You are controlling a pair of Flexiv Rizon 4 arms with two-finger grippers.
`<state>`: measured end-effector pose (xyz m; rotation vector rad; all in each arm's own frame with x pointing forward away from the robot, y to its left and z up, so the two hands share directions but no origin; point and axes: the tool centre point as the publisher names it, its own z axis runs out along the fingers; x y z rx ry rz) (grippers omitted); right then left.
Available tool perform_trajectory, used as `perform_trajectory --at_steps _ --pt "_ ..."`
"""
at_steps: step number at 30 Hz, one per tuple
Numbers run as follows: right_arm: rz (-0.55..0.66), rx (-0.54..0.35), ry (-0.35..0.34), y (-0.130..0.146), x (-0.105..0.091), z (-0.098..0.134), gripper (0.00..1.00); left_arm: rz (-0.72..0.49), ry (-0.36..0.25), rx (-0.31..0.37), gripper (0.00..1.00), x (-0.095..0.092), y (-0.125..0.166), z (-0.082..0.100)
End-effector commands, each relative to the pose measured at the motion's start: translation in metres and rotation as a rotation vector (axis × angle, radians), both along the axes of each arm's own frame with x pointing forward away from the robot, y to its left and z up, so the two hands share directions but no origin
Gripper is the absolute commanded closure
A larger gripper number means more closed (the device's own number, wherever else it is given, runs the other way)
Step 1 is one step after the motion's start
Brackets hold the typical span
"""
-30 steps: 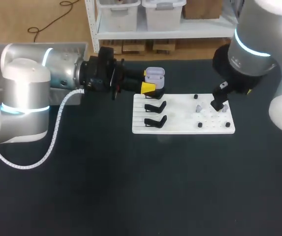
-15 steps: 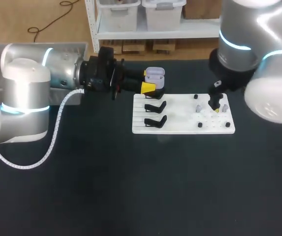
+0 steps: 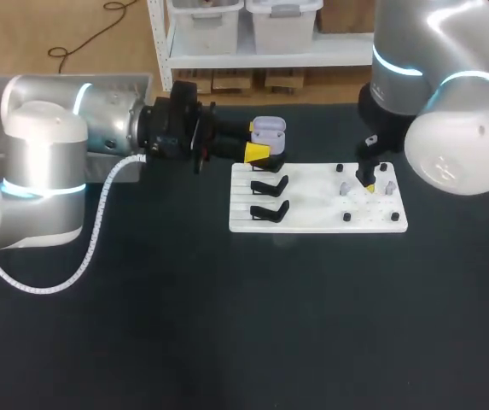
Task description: Pick up each earbud case from the left stands, insert the matching earbuds, close the lid, and place the case in the box.
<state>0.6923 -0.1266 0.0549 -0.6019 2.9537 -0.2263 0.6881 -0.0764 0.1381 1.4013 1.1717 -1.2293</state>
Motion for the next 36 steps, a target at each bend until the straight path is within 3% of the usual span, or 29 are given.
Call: perform_trajectory --at_steps 1,13,25,27,30,33,36 --pt "0.0 0.001 -0.004 -0.001 -0.001 0.0 0.0 -0.002 0.001 0.0 1.0 0.001 0.0 0.0" --pt "-0.039 -0.046 -0.048 -0.011 0.007 -0.007 0.0 -0.002 0.001 0.0 1.0 0.001 0.0 0.0" --pt "-0.005 -0.084 -0.06 -0.006 0.009 -0.012 0.0 -0.002 0.001 0.0 1.0 0.001 0.0 0.0" --pt "0.009 -0.089 -0.055 -0.004 0.008 -0.013 0.07 -0.002 0.001 0.0 1.0 0.001 0.0 0.0" --pt "0.024 -0.093 -0.044 -0.001 0.007 -0.016 0.09 -0.002 0.001 0.0 1.0 0.001 0.0 0.0" --pt "0.029 -0.093 -0.039 -0.001 0.007 -0.019 0.38 -0.002 0.001 0.0 1.0 0.001 0.0 0.0" --pt "0.031 -0.093 -0.03 -0.001 0.006 -0.021 0.38 -0.002 0.001 0.0 1.0 0.001 0.0 0.0"
